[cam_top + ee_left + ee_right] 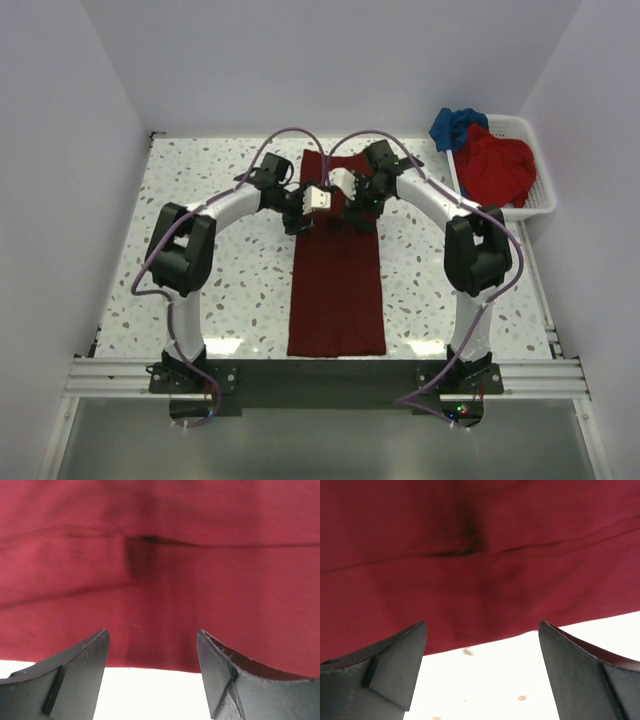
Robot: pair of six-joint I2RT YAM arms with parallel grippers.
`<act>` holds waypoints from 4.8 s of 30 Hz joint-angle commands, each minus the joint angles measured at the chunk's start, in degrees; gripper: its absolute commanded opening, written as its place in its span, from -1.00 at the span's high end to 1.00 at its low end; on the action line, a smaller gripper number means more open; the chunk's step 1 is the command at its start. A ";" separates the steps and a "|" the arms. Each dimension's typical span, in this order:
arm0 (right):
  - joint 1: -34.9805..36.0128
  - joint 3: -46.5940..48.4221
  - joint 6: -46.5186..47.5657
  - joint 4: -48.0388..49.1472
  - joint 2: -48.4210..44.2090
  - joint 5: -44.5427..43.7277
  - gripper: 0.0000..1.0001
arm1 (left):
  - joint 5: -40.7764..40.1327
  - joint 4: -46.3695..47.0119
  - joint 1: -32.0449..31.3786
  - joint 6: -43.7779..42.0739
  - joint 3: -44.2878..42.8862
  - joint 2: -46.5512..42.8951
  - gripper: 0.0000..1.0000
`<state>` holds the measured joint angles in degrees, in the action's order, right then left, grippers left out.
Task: Fold and stack the t-shirts
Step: Fold the tshirt
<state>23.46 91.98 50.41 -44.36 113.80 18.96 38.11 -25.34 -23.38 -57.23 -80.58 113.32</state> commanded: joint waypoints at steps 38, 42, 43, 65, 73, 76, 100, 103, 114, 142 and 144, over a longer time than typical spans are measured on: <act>-6.15 40.82 -7.96 0.95 20.63 -4.29 -0.97 | -2.37 -3.40 7.73 0.71 -32.02 18.46 -0.62; -6.06 33.11 -6.74 -1.87 5.71 1.77 -0.97 | 4.51 -4.18 7.91 2.83 -22.37 1.09 -0.66; -5.97 26.91 -4.90 -2.83 2.51 4.04 -0.97 | 5.91 -4.80 7.99 1.35 -16.08 -2.19 -0.66; 22.14 -48.30 4.78 6.56 -43.84 -3.05 0.05 | 0.75 12.77 -17.22 -4.02 52.62 -46.09 -0.11; 25.22 -53.93 6.63 11.14 -41.12 -5.25 0.12 | -2.86 12.60 -18.81 -8.95 53.07 -42.13 -0.06; 25.40 -54.98 7.24 11.66 -40.59 -5.95 0.11 | -2.69 11.02 -18.90 -10.70 52.54 -41.16 -0.05; 25.49 -58.41 1.18 21.25 -33.55 -17.91 1.00 | -4.18 8.65 -19.08 -15.54 50.96 -35.79 0.94; 25.93 -57.53 -0.48 16.70 -38.46 -15.45 1.00 | -2.52 5.14 -19.69 -19.04 51.48 -39.30 1.00; 34.81 -53.41 -3.82 2.61 -55.09 -14.47 1.00 | -0.83 3.97 -23.65 -5.71 49.90 -51.61 1.00; 4.40 -23.89 13.31 17.99 -22.06 -8.33 1.00 | 1.62 18.75 -0.53 -10.35 24.07 -24.47 1.00; 3.43 -22.12 13.39 18.17 -19.94 -7.89 1.00 | 1.53 19.19 0.08 -10.71 22.14 -22.01 1.00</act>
<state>28.03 65.93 61.41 -29.47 91.79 8.69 38.61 -9.69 -24.32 -65.47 -54.35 89.10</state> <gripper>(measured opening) 0.023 0.076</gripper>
